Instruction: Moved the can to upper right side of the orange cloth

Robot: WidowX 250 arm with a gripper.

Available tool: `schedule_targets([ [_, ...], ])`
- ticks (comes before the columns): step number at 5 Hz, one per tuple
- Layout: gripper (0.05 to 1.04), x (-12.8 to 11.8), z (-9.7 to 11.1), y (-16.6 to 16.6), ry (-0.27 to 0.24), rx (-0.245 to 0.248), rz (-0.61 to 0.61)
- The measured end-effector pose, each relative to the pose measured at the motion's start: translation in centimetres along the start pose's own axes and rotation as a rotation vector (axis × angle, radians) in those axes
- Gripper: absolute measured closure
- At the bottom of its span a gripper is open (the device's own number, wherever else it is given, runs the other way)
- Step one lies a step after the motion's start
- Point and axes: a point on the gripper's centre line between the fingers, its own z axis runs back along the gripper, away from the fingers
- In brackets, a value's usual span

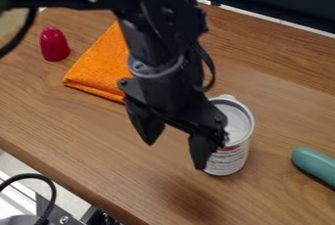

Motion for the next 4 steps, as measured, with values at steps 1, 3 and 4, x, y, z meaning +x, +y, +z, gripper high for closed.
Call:
schedule_targets([
  [1, 0.089, 0.0, -2.3, -1.0, 0.055, 0.033, 0.008],
  [3, 0.089, 1.1, -3.9, -2.9, 0.016, 0.048, 0.081],
  [4, 0.089, 2.8, -3.6, -2.6, -0.025, 0.049, 0.158],
])
